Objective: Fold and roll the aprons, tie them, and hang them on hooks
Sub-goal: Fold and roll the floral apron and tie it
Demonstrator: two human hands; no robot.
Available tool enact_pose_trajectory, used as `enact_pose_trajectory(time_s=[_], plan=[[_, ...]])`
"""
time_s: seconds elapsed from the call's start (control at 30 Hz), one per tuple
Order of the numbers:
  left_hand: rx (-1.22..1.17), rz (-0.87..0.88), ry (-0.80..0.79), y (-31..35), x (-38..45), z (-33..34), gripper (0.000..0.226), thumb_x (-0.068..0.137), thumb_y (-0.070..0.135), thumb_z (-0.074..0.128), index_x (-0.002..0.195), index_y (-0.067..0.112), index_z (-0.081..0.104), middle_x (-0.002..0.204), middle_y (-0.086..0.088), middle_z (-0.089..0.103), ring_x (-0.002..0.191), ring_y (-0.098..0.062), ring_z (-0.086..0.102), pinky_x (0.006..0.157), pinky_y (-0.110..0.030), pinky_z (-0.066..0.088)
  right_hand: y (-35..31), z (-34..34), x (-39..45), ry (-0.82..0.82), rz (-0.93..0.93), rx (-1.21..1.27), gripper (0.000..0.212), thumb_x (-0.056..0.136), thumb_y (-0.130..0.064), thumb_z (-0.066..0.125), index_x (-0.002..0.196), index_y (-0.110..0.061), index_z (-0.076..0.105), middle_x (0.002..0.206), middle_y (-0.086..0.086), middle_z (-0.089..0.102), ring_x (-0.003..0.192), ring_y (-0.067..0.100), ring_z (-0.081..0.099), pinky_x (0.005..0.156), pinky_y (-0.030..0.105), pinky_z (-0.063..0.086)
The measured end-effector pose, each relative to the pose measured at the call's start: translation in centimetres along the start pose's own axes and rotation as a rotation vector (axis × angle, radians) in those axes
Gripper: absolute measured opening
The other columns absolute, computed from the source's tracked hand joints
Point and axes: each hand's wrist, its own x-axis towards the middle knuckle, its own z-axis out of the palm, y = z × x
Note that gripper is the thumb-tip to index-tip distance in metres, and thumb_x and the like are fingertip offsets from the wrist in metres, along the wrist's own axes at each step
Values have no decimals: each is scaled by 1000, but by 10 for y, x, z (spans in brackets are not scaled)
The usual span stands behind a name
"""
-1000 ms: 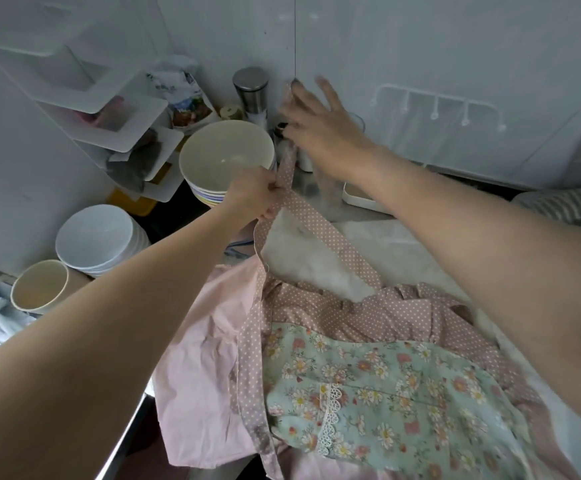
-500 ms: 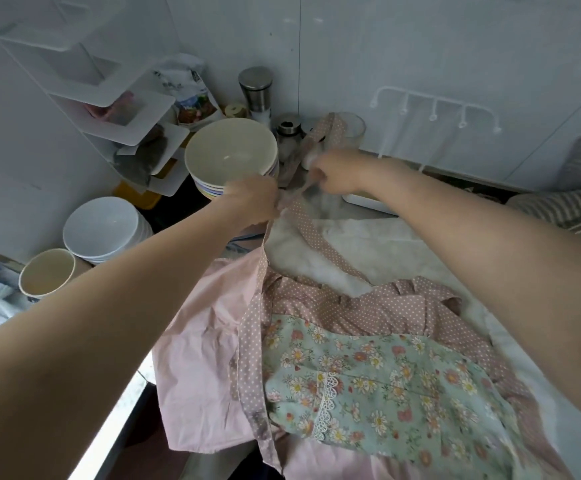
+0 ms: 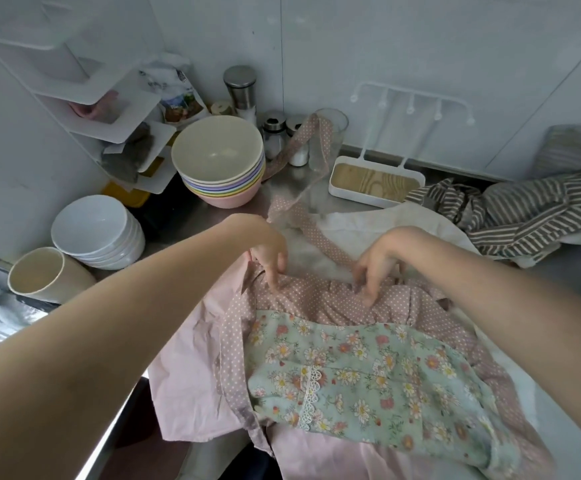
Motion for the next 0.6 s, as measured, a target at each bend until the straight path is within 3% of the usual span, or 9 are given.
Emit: enact_pose_trajectory(time_s=[0.17,0.3,0.4,0.5,0.6], plan=[[-139,21,26,-9,1,-4,17,83,26,69,95,23,58,91,8,53,80,-8,55,74,-22,51,3,-14,-4,275,-110,20,62,80,-38,70,135,-25,44,142,-2,42,127,20,42,107,39,36],[-257,14,39,-12,-4,-11,13,83,13,69,77,21,60,101,-3,60,101,-24,64,85,-29,55,-8,-9,7,181,-125,74,65,77,-36,74,134,-21,47,137,2,49,120,23,50,105,40,41],[-301,-2,8,-12,-5,-11,8,85,14,68,91,17,64,114,-6,62,108,-23,61,87,-30,55,-16,-2,12,142,-126,17,59,82,-31,70,135,-17,47,138,3,46,124,25,46,104,36,38],[-263,-55,-75,-12,0,-3,38,84,20,69,120,17,59,127,-9,57,112,-22,59,88,-29,54,-21,-1,12,133,-130,-23,50,84,-31,67,130,-16,54,137,3,48,121,24,48,103,34,39],[-270,-102,-77,-10,4,5,54,85,19,68,135,19,46,135,-12,48,110,-25,58,82,-27,55,-25,-4,12,173,-134,-35,60,83,-32,68,136,-17,46,139,3,45,122,24,48,101,33,40]])
